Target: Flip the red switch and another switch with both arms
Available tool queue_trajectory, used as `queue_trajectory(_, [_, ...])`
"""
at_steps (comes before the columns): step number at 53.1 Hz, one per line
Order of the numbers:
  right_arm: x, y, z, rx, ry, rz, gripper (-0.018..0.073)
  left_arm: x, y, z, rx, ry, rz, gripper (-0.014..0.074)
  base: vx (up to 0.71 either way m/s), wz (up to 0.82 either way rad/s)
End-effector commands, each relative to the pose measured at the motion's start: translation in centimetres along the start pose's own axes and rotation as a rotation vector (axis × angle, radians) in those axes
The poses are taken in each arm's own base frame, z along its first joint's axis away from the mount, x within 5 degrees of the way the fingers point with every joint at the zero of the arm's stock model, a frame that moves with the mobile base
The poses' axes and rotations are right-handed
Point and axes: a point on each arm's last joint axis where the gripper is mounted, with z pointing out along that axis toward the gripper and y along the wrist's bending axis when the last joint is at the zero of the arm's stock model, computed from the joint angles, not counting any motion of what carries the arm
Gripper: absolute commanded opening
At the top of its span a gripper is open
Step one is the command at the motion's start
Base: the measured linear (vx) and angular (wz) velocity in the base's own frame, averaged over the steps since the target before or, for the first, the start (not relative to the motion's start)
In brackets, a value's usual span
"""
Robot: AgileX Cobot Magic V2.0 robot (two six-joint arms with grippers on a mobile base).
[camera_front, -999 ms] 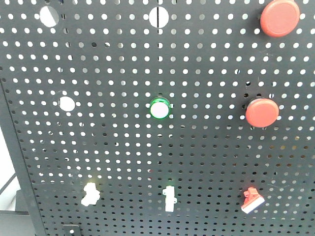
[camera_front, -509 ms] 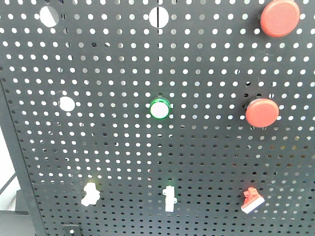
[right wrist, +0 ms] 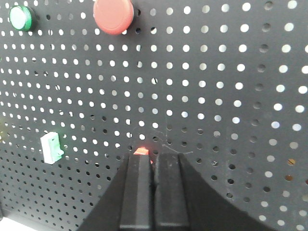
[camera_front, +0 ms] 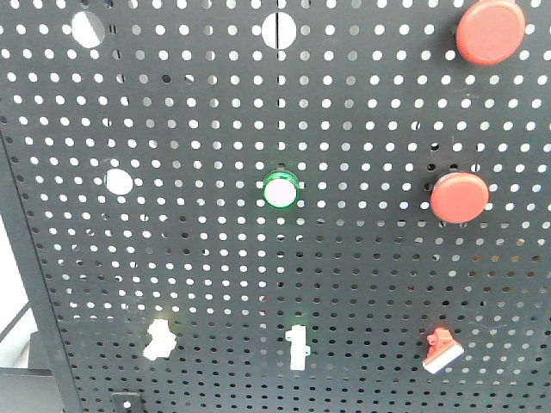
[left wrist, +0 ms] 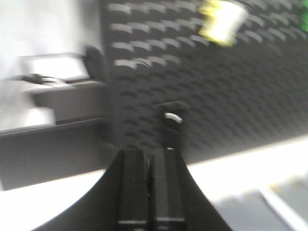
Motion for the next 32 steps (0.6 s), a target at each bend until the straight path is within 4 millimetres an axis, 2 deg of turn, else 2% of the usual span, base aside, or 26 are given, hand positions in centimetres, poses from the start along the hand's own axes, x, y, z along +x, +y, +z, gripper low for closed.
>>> queue_trajectory(1, [-1.1,-0.4,0.1,0.043,-0.050,0.006,-0.0006,-0.2,0.6,-0.9,-0.080,-0.083,0.027,0.0003,0.00,0.00])
queue_trajectory(12, [-1.1,-0.4,0.1,0.043,-0.050,0.006,-0.0006,0.6,0.9,-2.4,-0.178,-0.070,0.056,0.0003,0.00,0.00])
queue_trajectory(22, [-1.1,-0.4,0.2,0.043,-0.049,0.006,-0.0006,1.4,0.9,-2.3,-0.180,0.025,0.124,0.0003,0.00,0.00])
queue_trajectory(32, [-1.1,-0.4,0.2,0.043,-0.049,0.006,-0.0006,1.7,0.9,-2.3,-0.175,0.056,0.121,0.0003,0.00,0.00])
